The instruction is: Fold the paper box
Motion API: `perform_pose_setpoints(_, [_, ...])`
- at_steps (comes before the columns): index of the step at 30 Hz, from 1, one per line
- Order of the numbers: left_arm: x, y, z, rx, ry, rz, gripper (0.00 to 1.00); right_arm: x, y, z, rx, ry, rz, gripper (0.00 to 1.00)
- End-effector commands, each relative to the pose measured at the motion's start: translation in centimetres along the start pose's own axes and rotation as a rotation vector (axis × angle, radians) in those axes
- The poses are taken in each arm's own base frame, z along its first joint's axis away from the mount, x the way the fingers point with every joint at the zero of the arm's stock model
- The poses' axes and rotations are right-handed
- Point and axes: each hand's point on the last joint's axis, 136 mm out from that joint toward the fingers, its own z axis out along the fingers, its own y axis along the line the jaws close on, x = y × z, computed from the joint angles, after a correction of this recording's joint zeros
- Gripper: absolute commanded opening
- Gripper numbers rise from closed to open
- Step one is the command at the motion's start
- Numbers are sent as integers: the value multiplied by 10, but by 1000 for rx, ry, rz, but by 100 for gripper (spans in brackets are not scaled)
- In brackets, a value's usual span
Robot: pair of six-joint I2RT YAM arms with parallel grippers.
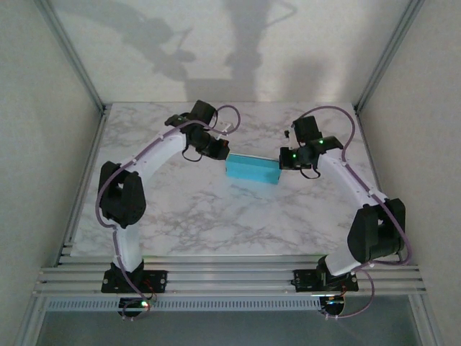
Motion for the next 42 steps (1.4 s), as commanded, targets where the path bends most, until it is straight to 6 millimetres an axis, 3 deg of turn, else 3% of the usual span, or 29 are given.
perform_pose_setpoints(1, [7, -11, 0, 5, 0, 2, 2, 4, 9, 2, -38, -6, -24, 1])
perform_pose_setpoints(27, [7, 15, -15, -139, -18, 15, 2, 11, 5, 0, -25, -20, -44, 0])
perform_pose_setpoints(42, [13, 17, -12, -139, -10, 1, 2, 15, 3, 0, -22, -31, -44, 0])
